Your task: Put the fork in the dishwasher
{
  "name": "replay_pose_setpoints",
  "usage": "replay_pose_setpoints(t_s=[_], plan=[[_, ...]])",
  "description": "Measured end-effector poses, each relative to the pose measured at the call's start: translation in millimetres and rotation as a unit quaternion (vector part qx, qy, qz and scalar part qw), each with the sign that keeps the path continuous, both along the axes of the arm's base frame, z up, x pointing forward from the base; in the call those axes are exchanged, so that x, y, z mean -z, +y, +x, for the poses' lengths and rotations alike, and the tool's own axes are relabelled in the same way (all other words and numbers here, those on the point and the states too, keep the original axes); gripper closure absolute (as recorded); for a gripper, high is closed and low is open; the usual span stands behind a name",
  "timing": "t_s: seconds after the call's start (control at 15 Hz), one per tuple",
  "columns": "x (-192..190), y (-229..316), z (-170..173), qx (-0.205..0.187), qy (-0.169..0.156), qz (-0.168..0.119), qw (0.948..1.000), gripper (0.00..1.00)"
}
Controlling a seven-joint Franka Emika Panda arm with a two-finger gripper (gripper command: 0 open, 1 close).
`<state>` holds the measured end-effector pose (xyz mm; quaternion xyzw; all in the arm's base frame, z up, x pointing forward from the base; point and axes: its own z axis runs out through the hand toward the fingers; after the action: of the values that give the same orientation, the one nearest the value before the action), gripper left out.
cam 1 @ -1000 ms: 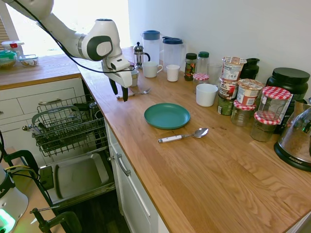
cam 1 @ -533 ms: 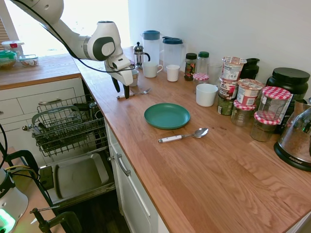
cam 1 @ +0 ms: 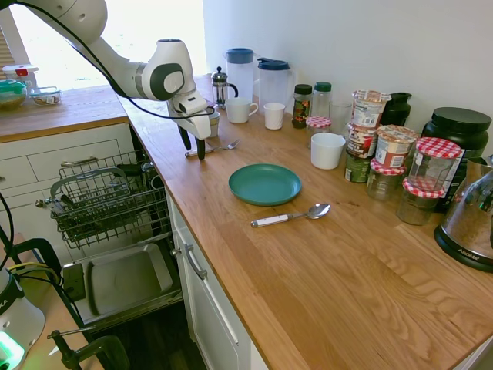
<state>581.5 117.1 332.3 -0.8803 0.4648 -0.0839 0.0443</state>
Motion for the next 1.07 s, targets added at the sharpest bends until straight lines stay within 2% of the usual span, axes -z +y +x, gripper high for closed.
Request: replay_pose_setpoints(t_s=[0.53,1.07], plan=[[1,-5,4,0.006,-0.001,0.0,1.0,1.0],[0,-24,11,0.008,0.009,0.018,0.9998,1.0]])
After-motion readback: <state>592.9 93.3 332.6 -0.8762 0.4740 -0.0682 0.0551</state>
